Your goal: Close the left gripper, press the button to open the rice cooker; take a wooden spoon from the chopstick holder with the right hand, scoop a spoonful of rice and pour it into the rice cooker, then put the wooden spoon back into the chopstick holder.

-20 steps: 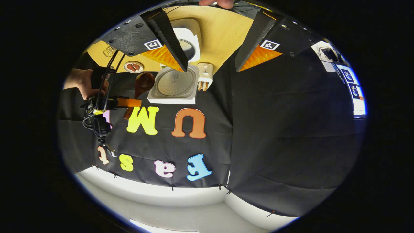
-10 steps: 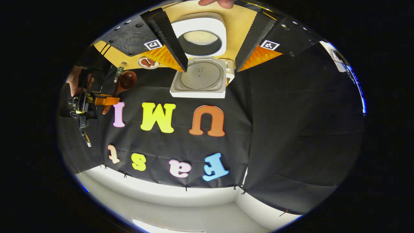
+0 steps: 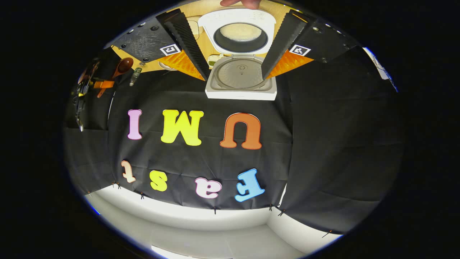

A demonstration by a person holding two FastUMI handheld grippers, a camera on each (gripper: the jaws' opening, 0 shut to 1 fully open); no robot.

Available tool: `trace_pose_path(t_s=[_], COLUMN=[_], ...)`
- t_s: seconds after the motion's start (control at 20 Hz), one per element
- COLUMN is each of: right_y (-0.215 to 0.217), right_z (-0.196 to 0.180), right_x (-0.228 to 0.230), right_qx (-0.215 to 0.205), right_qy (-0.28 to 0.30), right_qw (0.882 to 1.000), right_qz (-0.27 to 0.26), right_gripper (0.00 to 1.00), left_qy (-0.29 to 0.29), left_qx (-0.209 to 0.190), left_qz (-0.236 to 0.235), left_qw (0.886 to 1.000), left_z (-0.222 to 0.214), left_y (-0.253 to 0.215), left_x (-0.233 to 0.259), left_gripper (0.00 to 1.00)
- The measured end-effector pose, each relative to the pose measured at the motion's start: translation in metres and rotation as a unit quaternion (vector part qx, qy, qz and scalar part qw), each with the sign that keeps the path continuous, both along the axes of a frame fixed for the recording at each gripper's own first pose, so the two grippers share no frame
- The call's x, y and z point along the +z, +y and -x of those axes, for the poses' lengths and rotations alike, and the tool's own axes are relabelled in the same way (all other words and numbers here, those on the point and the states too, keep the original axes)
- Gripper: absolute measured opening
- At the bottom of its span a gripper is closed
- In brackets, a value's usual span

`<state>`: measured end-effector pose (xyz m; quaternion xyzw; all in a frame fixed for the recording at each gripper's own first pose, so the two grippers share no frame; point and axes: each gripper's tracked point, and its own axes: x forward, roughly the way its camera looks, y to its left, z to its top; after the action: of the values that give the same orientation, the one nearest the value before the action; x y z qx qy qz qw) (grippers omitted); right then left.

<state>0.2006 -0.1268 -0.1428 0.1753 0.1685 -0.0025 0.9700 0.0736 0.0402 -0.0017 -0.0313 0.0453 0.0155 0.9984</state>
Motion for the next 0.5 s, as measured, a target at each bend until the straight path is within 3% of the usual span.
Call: trace_pose_path(t_s=[0.25, 0.5], right_y=[-0.020, -0.021], right_z=[-0.002, -0.004], right_x=[-0.093, -0.151], right_qx=[-0.014, -0.017], right_qy=[0.070, 0.103], right_qw=[0.997, 0.994], right_qz=[-0.033, -0.037], right_gripper=[0.13, 0.13], left_qy=[0.020, 0.039], left_qx=[0.010, 0.018], left_qz=[-0.004, -0.004], left_qw=[1.000, 0.999], left_z=[-0.007, -0.007], left_y=[-0.012, -0.014], left_x=[-0.006, -0.012], left_gripper=[0.94, 0.94])
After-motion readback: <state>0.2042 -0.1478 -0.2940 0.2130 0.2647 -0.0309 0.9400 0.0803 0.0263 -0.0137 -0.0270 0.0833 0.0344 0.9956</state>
